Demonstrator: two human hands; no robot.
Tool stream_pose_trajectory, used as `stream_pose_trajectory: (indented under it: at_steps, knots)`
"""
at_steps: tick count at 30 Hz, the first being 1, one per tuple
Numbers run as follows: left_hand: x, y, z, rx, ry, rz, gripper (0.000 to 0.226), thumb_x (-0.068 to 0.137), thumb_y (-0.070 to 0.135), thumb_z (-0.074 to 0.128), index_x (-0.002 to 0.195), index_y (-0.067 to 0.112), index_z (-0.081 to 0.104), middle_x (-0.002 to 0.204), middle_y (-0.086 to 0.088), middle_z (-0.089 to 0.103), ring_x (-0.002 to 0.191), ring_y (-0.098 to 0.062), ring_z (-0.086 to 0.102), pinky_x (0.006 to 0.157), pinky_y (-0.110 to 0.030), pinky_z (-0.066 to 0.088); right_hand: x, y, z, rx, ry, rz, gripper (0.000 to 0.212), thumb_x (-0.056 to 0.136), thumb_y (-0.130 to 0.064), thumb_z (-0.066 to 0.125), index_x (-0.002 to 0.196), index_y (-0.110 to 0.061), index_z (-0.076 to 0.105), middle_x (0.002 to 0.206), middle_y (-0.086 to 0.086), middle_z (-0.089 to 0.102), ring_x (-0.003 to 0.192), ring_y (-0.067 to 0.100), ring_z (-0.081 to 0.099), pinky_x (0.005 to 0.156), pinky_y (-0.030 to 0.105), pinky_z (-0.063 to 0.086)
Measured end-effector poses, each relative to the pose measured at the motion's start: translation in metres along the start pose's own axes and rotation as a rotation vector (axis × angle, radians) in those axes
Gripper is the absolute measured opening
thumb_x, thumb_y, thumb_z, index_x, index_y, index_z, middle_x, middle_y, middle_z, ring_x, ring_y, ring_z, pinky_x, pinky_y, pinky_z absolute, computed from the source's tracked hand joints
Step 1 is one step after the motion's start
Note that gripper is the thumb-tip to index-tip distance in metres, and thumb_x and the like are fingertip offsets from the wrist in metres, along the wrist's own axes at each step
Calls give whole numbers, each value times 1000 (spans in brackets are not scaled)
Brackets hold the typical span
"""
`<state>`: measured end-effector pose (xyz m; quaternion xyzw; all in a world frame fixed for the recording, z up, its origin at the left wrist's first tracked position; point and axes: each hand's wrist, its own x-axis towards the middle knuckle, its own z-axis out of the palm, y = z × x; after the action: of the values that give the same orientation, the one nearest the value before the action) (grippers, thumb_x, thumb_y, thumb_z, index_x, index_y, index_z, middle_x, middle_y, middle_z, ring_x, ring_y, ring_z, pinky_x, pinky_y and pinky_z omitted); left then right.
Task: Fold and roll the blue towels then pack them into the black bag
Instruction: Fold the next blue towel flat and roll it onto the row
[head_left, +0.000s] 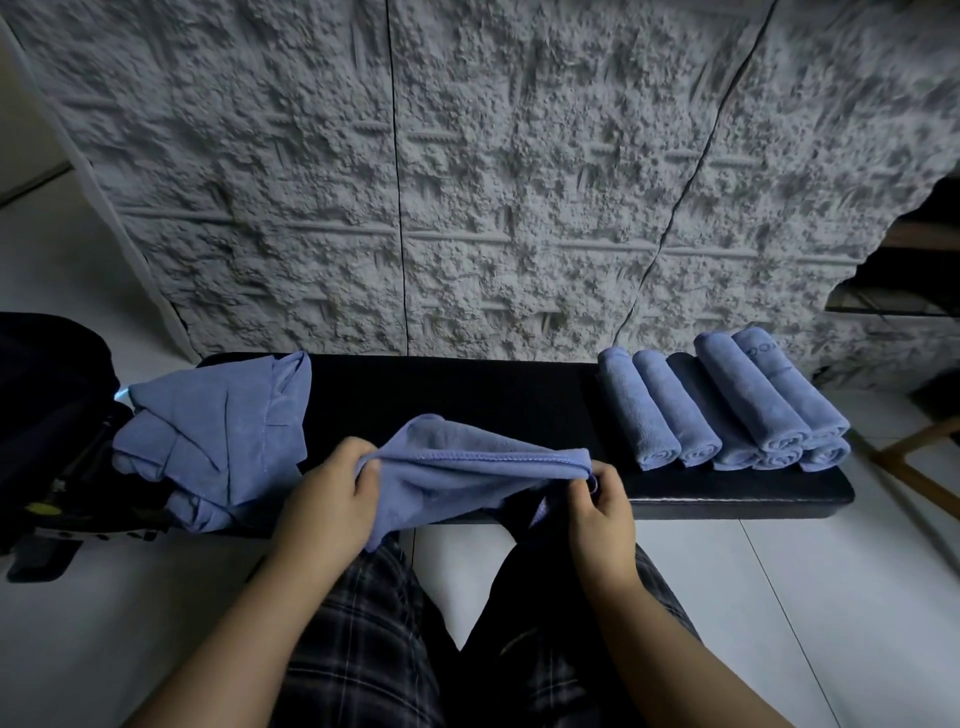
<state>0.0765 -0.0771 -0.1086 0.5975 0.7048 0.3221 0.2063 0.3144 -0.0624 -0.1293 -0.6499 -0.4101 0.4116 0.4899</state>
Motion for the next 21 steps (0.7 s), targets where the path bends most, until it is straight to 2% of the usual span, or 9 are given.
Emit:
stream_pose_trajectory:
  at_steps: [2, 4, 6, 8, 10, 12, 15, 18, 21]
  knots:
    - [0, 12, 4, -126, -16, -44, 7, 95, 21, 47, 90, 19, 51, 77, -2, 58, 71, -17, 56, 60, -31, 42, 2, 1, 0, 47, 13, 38, 9, 91, -20, 59, 99, -18, 56, 91, 0, 64, 84, 14, 61, 72, 20, 45]
    - [-1, 28, 7, -258, -35, -74, 4, 95, 20, 49, 96, 23, 51, 86, 2, 60, 76, -10, 56, 62, -24, 41, 1, -3, 1, 121, -10, 80, 42, 82, -35, 70, 110, -7, 54, 102, 12, 65, 94, 22, 65, 79, 26, 50]
    - [-4, 42, 7, -401, -64, -46, 20, 95, 15, 47, 103, 33, 49, 95, 11, 59, 83, -6, 57, 70, -22, 43, -1, -6, -1, 155, -57, 119, 76, 68, -54, 77, 118, -5, 49, 110, 15, 64, 102, 28, 64, 87, 37, 52]
    - [-8, 56, 3, -479, -88, 24, 33, 95, 8, 42, 104, 39, 50, 86, 14, 58, 74, -2, 54, 68, -14, 40, -5, -11, -2, 146, -112, 140, 68, 72, -41, 79, 124, -18, 43, 112, -2, 59, 101, 19, 63, 88, 41, 53]
    - [-13, 68, -2, -483, -95, 114, 30, 93, 11, 38, 91, 35, 55, 65, 3, 50, 56, -6, 43, 55, -13, 32, -6, -16, -3, 96, -146, 102, 59, 79, -17, 75, 124, -28, 38, 105, -11, 55, 87, 6, 63, 75, 32, 56]
    - [-16, 76, -9, -481, -148, 151, 26, 85, 16, 38, 75, 33, 55, 61, 0, 45, 53, -7, 38, 51, -15, 30, -12, -25, -4, 52, -140, 28, 41, 83, -6, 66, 115, -25, 47, 94, 0, 61, 63, 5, 60, 57, 24, 53]
    - [-21, 78, -19, -470, -347, 135, 31, 80, 9, 47, 83, 40, 51, 59, 3, 42, 50, -11, 33, 50, -26, 28, -18, -44, -3, 79, -111, 15, 11, 90, -22, 61, 96, -13, 60, 74, 11, 62, 57, 19, 56, 53, 35, 49]
    - [-26, 77, -26, -335, -375, 215, 39, 75, 14, 50, 97, 46, 45, 85, -8, 57, 57, -19, 43, 54, -36, 36, -22, -59, -3, 79, -146, -10, 21, 92, -30, 58, 82, -12, 62, 65, 2, 60, 62, 15, 55, 61, 33, 46]
    - [-29, 80, -33, -243, -256, 317, 21, 83, 25, 55, 90, 45, 51, 78, 3, 61, 61, -14, 55, 60, -36, 45, -29, -72, -6, 45, -168, -73, 35, 95, -25, 52, 61, -21, 54, 56, -1, 47, 56, 14, 42, 57, 32, 34]
